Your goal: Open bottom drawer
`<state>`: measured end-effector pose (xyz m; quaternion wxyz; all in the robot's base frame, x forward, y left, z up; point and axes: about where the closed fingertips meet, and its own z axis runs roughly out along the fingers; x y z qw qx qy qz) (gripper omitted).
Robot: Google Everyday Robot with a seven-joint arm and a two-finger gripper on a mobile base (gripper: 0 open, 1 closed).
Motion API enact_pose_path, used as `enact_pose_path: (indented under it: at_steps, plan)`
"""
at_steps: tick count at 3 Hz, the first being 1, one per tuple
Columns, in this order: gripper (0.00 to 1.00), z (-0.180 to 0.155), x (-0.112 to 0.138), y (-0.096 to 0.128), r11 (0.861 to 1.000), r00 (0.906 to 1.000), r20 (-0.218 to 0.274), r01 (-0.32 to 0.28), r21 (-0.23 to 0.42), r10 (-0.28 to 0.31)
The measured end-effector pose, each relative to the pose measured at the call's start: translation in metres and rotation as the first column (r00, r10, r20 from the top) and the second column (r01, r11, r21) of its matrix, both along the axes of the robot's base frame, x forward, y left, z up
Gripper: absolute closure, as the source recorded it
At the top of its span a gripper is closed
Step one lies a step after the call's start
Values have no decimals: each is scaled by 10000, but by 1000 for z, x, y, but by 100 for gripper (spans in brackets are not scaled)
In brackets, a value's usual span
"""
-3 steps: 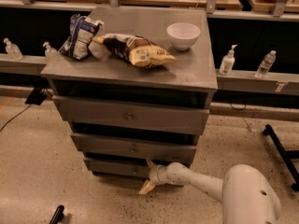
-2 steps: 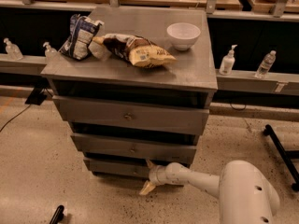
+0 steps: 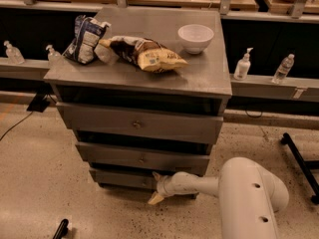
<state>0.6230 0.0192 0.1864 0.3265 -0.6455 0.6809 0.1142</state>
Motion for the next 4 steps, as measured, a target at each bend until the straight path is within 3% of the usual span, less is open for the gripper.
enact_pose_path:
  at_steps: [1,3,4]
  plan:
    - [52,-2,-4,7,9987,9993,-243,-289,-408,280]
    - [59,-3,-7,11,9976,9984,-359,-445,-525,426]
    - [44,-4,-18,15,9972,9960,-587,-691,-289,673]
